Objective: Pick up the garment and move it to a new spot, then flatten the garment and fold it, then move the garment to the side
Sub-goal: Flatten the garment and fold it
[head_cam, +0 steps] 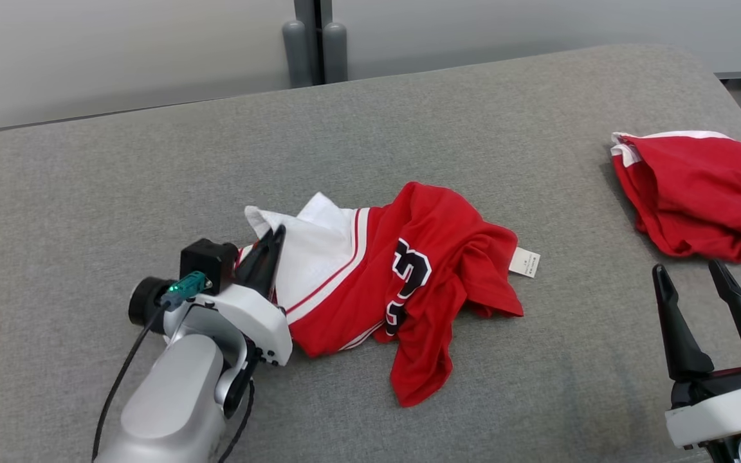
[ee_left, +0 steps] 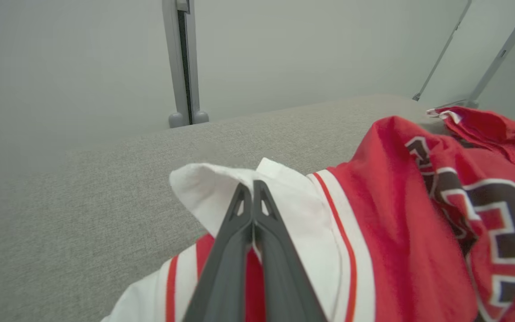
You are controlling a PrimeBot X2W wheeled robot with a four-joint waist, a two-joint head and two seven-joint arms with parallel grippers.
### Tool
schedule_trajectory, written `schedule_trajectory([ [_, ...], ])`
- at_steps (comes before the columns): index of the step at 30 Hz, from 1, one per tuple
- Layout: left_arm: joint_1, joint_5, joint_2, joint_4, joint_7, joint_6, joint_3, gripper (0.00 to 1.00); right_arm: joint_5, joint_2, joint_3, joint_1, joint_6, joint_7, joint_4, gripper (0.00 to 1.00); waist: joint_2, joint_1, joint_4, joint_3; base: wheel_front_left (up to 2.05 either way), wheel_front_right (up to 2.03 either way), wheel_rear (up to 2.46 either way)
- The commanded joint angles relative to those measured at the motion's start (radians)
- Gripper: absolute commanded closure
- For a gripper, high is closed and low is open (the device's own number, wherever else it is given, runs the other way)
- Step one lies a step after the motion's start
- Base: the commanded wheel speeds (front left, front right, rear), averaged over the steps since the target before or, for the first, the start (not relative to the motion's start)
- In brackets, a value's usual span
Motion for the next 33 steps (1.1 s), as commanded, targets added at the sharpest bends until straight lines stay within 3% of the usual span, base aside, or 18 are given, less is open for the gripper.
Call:
schedule_trajectory([
  [1, -0.018, 0.013, 0.015, -0.021, -0.016, 0.003, 0.007, 1.00, 0.006, 0.003, -0.009, -0.012, 0.000, -0.008, -0.002, 0.00, 0.0000, 0.0000, 0.012, -0.003, 0.00, 0.00, 0.00],
  [9, 0.131, 0.047, 0.098, -0.353, -0.038, 0.087, 0.053, 1.00, -0.006, 0.028, -0.058, 0.025, -0.001, 0.003, -0.018, 0.00, 0.0000, 0.0000, 0.085, -0.020, 0.00, 0.00, 0.00],
  [18, 0.480, 0.022, 0.214, -0.741, 0.086, 0.259, 0.142, 1.00, -0.013, 0.044, -0.090, 0.047, -0.001, 0.019, -0.033, 0.00, 0.0000, 0.0000, 0.138, -0.052, 0.00, 0.00, 0.00],
  [22, 0.620, -0.033, 0.210, -0.757, 0.108, 0.309, 0.187, 1.00, -0.013, 0.046, -0.082, 0.055, -0.001, 0.022, -0.033, 0.00, 0.0000, 0.0000, 0.135, -0.069, 0.00, 0.00, 0.00],
  [28, 0.665, -0.100, 0.175, -0.669, 0.071, 0.276, 0.196, 1.00, -0.012, 0.047, -0.079, 0.064, -0.001, 0.026, -0.035, 0.00, 0.0000, 0.0000, 0.129, -0.077, 0.00, 0.00, 0.00],
  [29, 0.663, -0.114, 0.165, -0.644, 0.057, 0.267, 0.197, 0.95, -0.012, 0.047, -0.079, 0.065, -0.001, 0.027, -0.037, 0.00, 0.0000, 0.0000, 0.127, -0.077, 0.00, 0.00, 0.00],
  [30, 0.659, -0.123, 0.156, -0.617, 0.045, 0.259, 0.200, 0.00, -0.013, 0.048, -0.078, 0.064, -0.001, 0.028, -0.038, 0.00, 0.0000, 0.0000, 0.125, -0.078, 0.00, 0.00, 0.00],
  [33, 0.636, -0.123, 0.142, -0.564, -0.003, 0.252, 0.219, 0.00, -0.014, 0.044, -0.082, 0.069, -0.001, 0.031, -0.039, 0.00, 0.0000, 0.0000, 0.121, -0.085, 0.00, 0.00, 0.00],
])
